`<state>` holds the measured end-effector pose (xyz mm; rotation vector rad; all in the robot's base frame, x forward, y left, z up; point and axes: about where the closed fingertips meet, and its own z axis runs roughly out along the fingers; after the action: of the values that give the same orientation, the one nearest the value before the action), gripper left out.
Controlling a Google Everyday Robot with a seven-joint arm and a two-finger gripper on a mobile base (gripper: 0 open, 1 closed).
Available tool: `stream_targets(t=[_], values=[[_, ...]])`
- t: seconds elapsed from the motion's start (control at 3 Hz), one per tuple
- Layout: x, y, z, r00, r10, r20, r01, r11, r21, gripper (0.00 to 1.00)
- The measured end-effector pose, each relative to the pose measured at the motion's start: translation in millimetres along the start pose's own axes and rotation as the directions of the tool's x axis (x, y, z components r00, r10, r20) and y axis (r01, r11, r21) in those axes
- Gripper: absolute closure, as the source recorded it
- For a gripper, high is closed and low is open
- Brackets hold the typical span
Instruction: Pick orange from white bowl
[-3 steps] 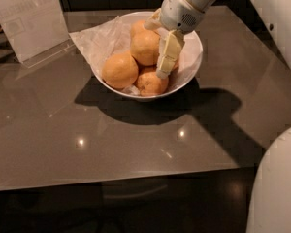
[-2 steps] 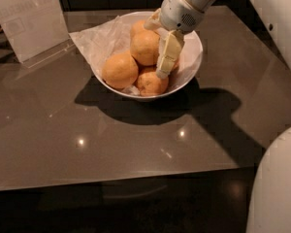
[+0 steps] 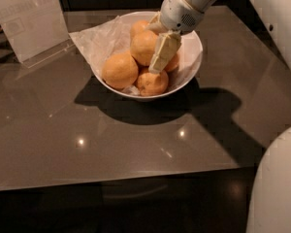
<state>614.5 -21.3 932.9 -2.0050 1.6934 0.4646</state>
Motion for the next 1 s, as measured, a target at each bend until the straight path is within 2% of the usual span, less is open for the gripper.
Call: stream_targets(t=[0.33, 0.67, 1.0], values=[[4.7, -3.7, 7.6, 1.000, 0.014, 0.015, -0.014, 0.9998, -0.012, 0.15], [8.6, -9.5, 13.4, 0.999, 0.027, 0.029, -0.026, 0.9994, -0.021, 0.14], [10.8, -13.7, 15.7, 0.998, 0.037, 0.042, -0.036, 0.9991, -0.020, 0.33]])
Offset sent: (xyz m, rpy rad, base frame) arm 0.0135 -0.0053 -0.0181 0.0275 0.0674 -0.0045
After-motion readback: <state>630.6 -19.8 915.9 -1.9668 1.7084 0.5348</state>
